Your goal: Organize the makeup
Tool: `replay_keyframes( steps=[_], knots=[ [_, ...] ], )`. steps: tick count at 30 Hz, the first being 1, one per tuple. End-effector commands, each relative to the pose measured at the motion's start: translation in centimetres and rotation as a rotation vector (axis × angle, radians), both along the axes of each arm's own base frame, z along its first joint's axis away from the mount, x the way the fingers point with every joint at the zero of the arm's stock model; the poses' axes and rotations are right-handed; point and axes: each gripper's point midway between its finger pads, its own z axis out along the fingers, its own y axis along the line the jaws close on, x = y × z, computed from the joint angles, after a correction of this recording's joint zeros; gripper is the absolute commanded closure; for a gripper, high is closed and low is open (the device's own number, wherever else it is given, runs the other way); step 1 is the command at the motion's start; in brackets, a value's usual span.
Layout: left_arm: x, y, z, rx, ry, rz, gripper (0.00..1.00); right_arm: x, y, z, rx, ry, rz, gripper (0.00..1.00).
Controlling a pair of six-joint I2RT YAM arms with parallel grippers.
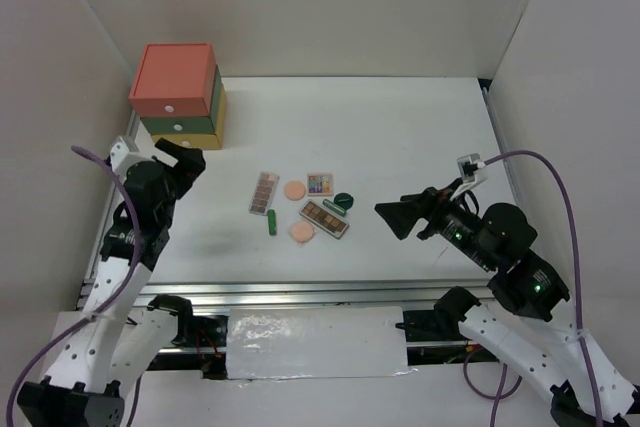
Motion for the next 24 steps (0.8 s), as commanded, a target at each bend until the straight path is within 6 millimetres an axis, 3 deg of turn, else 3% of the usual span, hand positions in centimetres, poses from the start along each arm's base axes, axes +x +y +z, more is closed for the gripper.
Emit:
replay_keyframes(
  steps=[1,2,3,4,5,7,8,9,10,11,13,14,19,21,24],
  knots=[
    [4.3,2.2,4.9,-0.098,-0.192,0.059,0.01,-0.5,2.5,2.5,0.056,-0.075,0.138,0.0],
    [5.2,3.0,4.5,-0.131,-0.189,0.07,0.01,-0.4,2.5,2.3,0.054,-0.073,0.134,0.0],
    [6.9,2.6,4.5,-0.167,-0.221,0.002,0.01,-0.4,2.5,2.4,0.059,-0.077,0.132,0.0],
    [7.6,4.6,4.4,-0.188,-0.24,0.029,0.01,-0.4,2.5,2.6,0.065,-0.087,0.134,0.0],
    [9.2,5.4,3.7,-0.238,-0.251,0.031,0.02,-0.4,2.6,2.3,0.064,-0.093,0.138,0.0],
    [10.4,6.4,3.5,-0.286,-0.264,-0.016,0.03,-0.2,2.6,2.4,0.069,-0.104,0.136,0.0],
    [11.7,6.7,2.2,-0.304,-0.237,-0.026,0.03,0.2,2.5,2.1,0.067,-0.095,0.109,0.0],
    [12.7,7.1,3.9,-0.289,-0.29,-0.055,0.03,0.6,2.3,2.0,0.067,-0.088,0.091,0.0],
    [13.2,7.2,4.2,-0.29,-0.299,-0.095,0.04,1.0,2.1,1.7,0.065,-0.073,0.063,0.0],
    [14.4,7.7,2.8,-0.299,-0.271,-0.102,0.04,1.4,2.1,1.3,0.061,-0.053,0.047,0.0],
    [15.7,8.8,3.5,-0.298,-0.302,-0.104,0.05,2.0,1.9,1.0,0.058,-0.046,0.017,0.0],
    [16.6,9.0,2.3,-0.326,-0.286,-0.114,0.06,2.2,1.9,0.8,0.057,-0.039,0.013,0.0],
    [18.8,10.4,1.6,-0.323,-0.305,-0.114,0.16,2.7,1.8,0.7,0.069,-0.043,-0.015,0.0],
    [19.4,10.5,1.3,-0.322,-0.304,-0.12,0.28,3.0,1.5,0.6,0.069,-0.045,-0.04,0.0],
    [19.9,10.6,0.8,-0.323,-0.307,-0.125,0.3,3.1,1.5,0.7,0.067,-0.048,-0.041,0.0]
  ],
)
